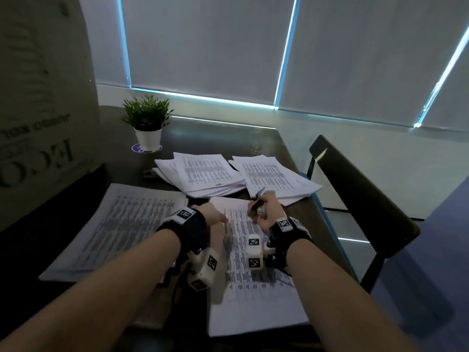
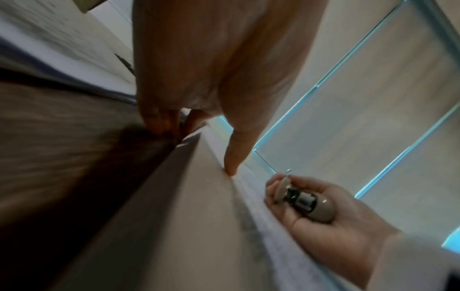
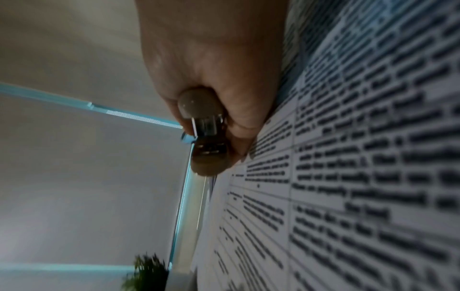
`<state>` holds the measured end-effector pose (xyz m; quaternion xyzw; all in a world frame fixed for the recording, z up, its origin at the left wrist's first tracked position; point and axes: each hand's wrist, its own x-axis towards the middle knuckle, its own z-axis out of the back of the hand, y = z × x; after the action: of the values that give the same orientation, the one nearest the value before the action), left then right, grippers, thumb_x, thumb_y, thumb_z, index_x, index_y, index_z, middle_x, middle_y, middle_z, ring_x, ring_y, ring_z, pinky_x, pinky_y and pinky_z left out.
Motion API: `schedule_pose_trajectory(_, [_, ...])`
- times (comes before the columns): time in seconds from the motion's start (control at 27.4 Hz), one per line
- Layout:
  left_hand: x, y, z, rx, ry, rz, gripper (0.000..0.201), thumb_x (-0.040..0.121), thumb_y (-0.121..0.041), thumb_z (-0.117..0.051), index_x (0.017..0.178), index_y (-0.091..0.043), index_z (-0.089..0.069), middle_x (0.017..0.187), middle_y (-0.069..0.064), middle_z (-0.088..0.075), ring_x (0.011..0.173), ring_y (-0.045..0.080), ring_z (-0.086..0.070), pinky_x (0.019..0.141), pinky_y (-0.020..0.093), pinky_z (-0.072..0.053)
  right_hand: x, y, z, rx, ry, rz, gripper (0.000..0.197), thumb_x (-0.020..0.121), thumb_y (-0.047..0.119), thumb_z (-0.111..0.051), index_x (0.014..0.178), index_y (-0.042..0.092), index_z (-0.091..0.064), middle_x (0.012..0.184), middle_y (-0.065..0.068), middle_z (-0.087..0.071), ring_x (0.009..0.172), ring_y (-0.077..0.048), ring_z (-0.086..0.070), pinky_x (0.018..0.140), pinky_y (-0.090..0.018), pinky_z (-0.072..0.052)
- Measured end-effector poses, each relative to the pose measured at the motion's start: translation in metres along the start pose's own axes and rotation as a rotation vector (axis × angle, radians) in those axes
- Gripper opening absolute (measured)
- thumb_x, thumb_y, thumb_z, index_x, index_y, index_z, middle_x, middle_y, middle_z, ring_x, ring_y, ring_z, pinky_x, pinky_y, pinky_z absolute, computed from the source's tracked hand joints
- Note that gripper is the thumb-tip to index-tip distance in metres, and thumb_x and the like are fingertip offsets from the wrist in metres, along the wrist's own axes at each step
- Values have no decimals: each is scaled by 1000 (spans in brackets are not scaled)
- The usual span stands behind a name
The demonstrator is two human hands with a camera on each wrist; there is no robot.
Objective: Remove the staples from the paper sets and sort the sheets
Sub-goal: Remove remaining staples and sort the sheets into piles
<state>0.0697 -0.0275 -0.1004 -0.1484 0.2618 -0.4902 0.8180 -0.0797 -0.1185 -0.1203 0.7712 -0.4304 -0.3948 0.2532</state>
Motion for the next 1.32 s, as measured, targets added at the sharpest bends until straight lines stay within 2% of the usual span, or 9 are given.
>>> schedule_pose_trajectory(0.11, [-6, 5, -11, 74, -48, 28, 69, 87, -49, -59, 136, -4, -43, 141, 20, -39, 131, 36, -36, 108, 37, -33, 3, -4, 16, 159, 90, -18, 12, 99, 15, -49, 103, 3, -47, 81, -14, -55, 64, -18, -58, 47, -25, -52])
schedule_pose_trajectory(0.37, [-20, 2, -25, -91, -92, -87, 76, 95, -13, -50, 146, 10, 1, 155, 27, -4, 145, 35, -11, 117, 40, -18, 0, -3, 20, 250, 159, -28, 12, 99, 15, -51, 95, 3, -50, 82, -15, -55, 75, -18, -55, 58, -23, -53])
schedule_pose_trajectory(0.48, [-20, -2, -29, -58, -55, -209, 82, 95, -13, -51, 144, 14, 10, 154, 30, 9, 146, 38, 4, 119, 40, -12, 3, -4, 21, 244, 160, -28, 15, 99, 17, -52, 96, 3, -51, 82, -15, -56, 76, -18, -55, 58, -24, -54])
schedule_pose_trajectory(0.62, [-23, -10, -32, -52, -87, -302, 72, 93, 2, -46, 146, 12, 2, 155, 27, 7, 145, 38, -3, 117, 39, -9, 12, -5, 24, 224, 176, 4, 15, 97, 19, -56, 101, 6, -51, 85, -14, -58, 76, -19, -58, 60, -27, -56])
schedule_pose_trajectory(0.95, [-24, -8, -28, 22, -54, -177, 73, 98, -12, -45, 146, 11, 5, 154, 30, 11, 145, 38, 4, 119, 42, -8, 21, -5, 27, 269, 170, -10, 31, 95, 16, -59, 122, 8, -46, 94, -15, -55, 81, -20, -59, 58, -31, -57])
schedule_pose_trajectory(1.06, [-17, -5, -24, -7, -215, -216, 49, 98, -13, -43, 138, 9, -26, 145, 24, -24, 137, 34, -26, 110, 39, -28, 17, -7, 26, 237, 189, -5, 31, 95, 21, -60, 120, 7, -48, 91, -15, -58, 79, -20, -60, 57, -31, -57])
schedule_pose_trajectory(1.13, [-12, -7, -19, -236, -232, -270, 18, 99, -11, -39, 112, 0, -45, 110, 13, -48, 102, 28, -49, 81, 33, -40, 10, -4, 22, 244, 171, -2, 30, 96, 31, -60, 110, 5, -52, 87, -15, -61, 76, -21, -61, 55, -31, -57])
schedule_pose_trajectory(1.21, [-6, -9, -17, -449, -181, -272, 20, 102, -13, -34, 90, -4, -48, 83, 12, -49, 75, 22, -45, 66, 32, -37, 2, -2, 21, 244, 123, 5, 39, 93, 41, -62, 107, 6, -52, 87, -13, -60, 71, -19, -60, 54, -29, -56])
schedule_pose_trajectory(1.32, [-8, -13, -20, -493, -280, -228, 30, 102, -17, -34, 99, 6, -53, 95, 23, -55, 85, 27, -49, 78, 37, -42, -4, -1, 7, 103, -39, 100, 34, 92, 40, -65, 101, 9, -55, 79, -8, -56, 62, -14, -55, 50, -25, -51])
